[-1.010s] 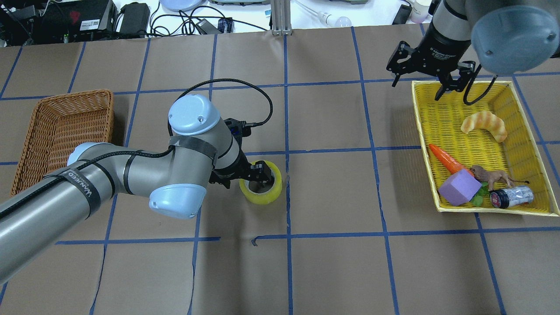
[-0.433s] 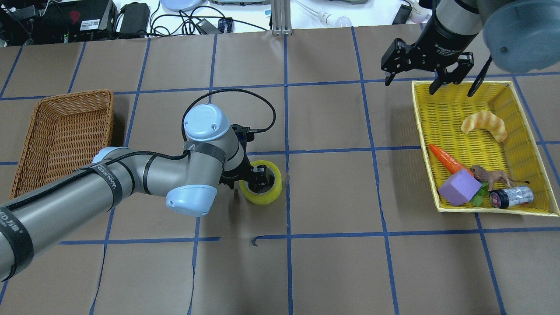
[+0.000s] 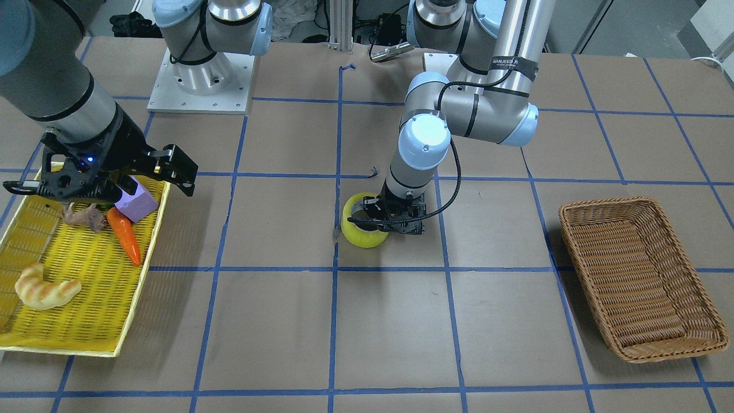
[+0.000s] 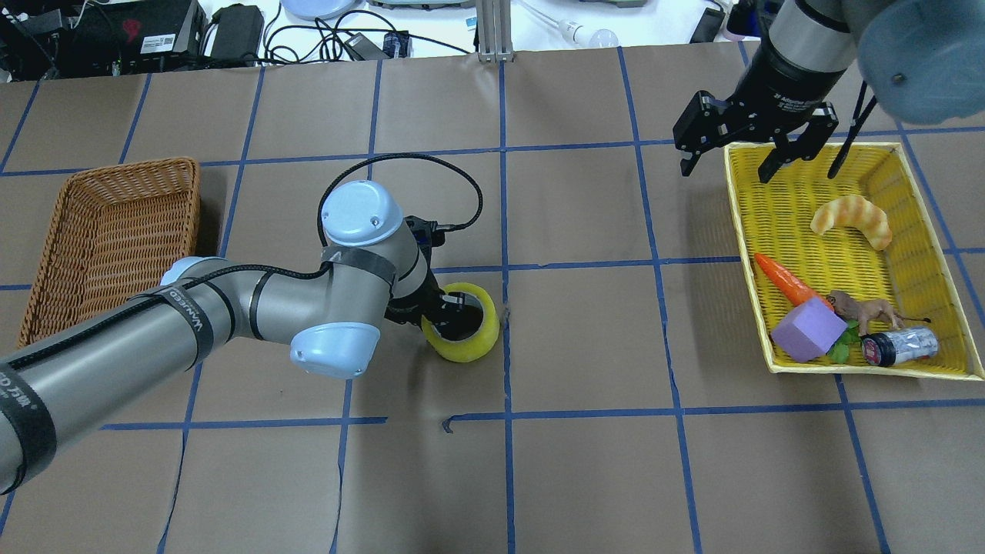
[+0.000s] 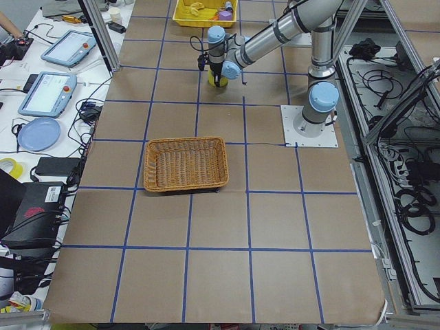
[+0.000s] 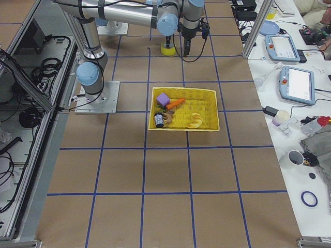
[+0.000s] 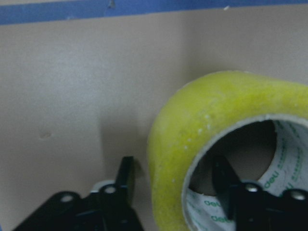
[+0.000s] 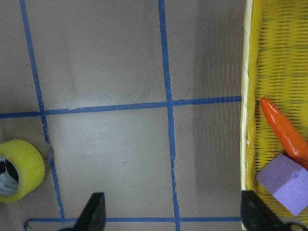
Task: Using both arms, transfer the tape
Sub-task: 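Carry the tape roll with the left gripper over the wicker basket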
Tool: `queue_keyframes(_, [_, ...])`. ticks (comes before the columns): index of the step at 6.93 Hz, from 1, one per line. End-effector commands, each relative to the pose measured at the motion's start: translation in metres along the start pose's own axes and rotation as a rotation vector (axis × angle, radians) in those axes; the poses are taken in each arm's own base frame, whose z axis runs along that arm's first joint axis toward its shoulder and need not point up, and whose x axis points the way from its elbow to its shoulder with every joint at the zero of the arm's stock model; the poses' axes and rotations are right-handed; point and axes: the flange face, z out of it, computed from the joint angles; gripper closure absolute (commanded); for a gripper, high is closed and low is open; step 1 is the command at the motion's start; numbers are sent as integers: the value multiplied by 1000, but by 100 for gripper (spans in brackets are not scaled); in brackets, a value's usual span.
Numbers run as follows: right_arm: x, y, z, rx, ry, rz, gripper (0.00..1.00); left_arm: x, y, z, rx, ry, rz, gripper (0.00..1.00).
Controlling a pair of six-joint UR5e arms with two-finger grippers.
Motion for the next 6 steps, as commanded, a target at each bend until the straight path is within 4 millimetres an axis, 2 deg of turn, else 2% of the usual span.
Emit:
queue_keyframes(1, [0, 5, -2, -26, 4, 3, 0, -52, -27, -43, 36, -66, 18, 100])
queue_keyframes(3, [2, 6, -20, -29, 71, -3, 0, -141, -50, -97, 27, -136, 115, 100])
queue_keyframes(4, [3, 6, -22, -26, 80, -3, 0, -195, -52, -112, 27, -186, 172, 100])
queue_keyframes(5, [1, 7, -23, -21, 65, 1, 0, -262, -49, -123, 29, -184, 166, 100])
queue_keyframes(6, [0, 8, -25, -19, 66, 3, 0, -341, -38, -135, 40, -188, 157, 100])
